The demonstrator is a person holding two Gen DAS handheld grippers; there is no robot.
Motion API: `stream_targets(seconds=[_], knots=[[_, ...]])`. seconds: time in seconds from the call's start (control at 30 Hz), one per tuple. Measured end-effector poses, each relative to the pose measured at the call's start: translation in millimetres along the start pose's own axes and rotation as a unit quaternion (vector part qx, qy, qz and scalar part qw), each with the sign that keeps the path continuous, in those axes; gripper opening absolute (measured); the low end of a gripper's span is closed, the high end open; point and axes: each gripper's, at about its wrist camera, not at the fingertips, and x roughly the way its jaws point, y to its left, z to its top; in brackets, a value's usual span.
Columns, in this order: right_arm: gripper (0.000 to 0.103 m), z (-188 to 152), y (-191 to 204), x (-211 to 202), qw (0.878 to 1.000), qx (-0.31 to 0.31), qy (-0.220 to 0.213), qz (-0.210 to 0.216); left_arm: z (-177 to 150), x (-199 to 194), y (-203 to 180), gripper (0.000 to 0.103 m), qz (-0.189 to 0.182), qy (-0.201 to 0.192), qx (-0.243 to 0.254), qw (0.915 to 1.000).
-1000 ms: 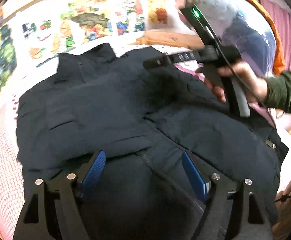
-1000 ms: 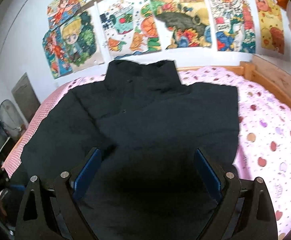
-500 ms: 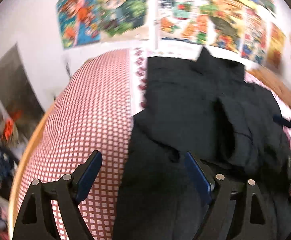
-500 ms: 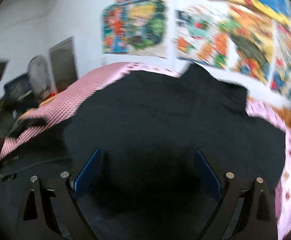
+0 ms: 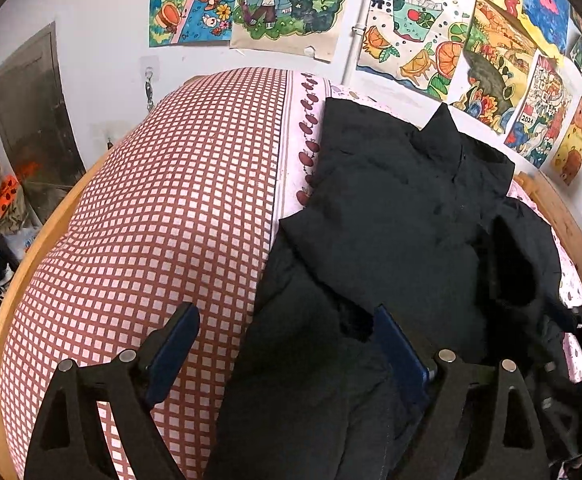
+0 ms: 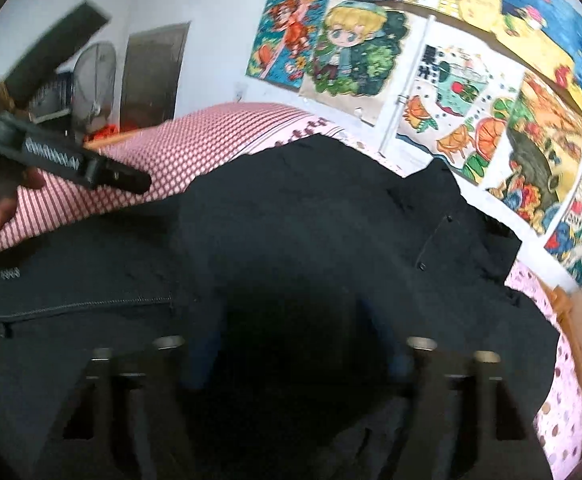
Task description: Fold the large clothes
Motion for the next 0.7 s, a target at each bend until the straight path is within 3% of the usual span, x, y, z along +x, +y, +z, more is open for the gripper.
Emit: stream_targets(seconds=[0.1, 0.23, 0.4, 0.53, 0.7], knots=[[0.028, -6.8, -22.9, -7.1, 0.999, 0.032, -0.010, 0.004, 0.8, 1.7, -10.4, 0.089, 0.007, -0.007, 0.009, 0.9999], [0.023, -23.6, -61.5, -28.6, 0.996, 0.074, -0.031, -0.024, 3.3, 7.5, -29.8, 0.089, 0.016, -0.018, 0.024, 0.9994], [0.021, -39.8, -109.3, -48.5, 0.990, 0.113, -0.057, -0.066, 5.5, 19.8, -55.5, 0.089, -0.017, 0.002, 0.026, 0.9995], [0.020, -64.2, -150.8, -43.5, 0.982, 0.159, -0.034, -0.092, 7.2, 24.8, -77.2, 0.089, -0.006, -0.010, 0.045, 0.9989], [0.024, -100.9, -178.5, -20.5, 0.974, 0.206, 0.035, -0.086, 2.2, 34.3, -92.8, 0.089, 0.013, -0.006, 0.076, 0.9970]])
